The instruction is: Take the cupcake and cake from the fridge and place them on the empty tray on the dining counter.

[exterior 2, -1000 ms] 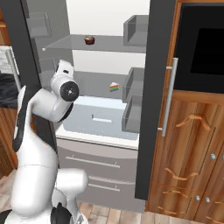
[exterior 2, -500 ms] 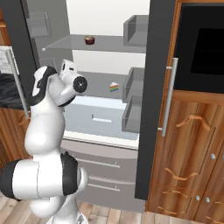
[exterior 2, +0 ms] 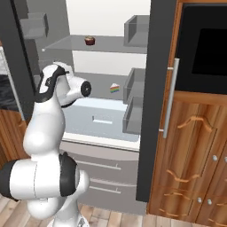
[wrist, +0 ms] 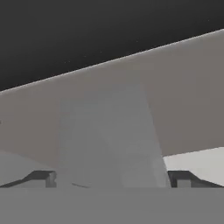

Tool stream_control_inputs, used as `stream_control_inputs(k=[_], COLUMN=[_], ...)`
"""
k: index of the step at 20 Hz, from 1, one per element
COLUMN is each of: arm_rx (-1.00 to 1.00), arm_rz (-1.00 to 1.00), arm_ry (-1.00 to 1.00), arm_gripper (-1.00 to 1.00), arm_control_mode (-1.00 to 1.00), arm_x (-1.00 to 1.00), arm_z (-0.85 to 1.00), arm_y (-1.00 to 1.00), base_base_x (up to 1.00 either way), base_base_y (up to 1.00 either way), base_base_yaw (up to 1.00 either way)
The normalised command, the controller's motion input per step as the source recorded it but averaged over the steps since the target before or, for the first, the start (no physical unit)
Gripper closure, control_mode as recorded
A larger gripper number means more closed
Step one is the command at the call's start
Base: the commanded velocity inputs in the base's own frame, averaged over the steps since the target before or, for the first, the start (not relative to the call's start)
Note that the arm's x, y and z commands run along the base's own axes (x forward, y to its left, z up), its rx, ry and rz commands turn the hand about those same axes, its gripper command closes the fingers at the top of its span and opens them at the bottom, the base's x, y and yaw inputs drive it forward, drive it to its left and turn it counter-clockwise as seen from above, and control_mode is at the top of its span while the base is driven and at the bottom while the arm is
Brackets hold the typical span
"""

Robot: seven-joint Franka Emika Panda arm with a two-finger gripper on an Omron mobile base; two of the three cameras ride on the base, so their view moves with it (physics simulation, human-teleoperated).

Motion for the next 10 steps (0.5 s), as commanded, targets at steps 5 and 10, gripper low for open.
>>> stream_control_inputs(k=[5, 10], arm_rx=[-0.18, -0.12], arm_rz=[0.4, 0.31], arm_ry=[-0.14, -0.16], arm_gripper=[-1.0, -1.0], arm_control_mode=[-1.0, -1.0], arm_x=[-0.32, -0.48], arm_z=[-0.21, -0.3], arm_y=[1.0, 1.0], base_base_x=[0.0, 0.0], base_base_y=[0.0, 0.0], base_base_yaw=[0.0, 0.0])
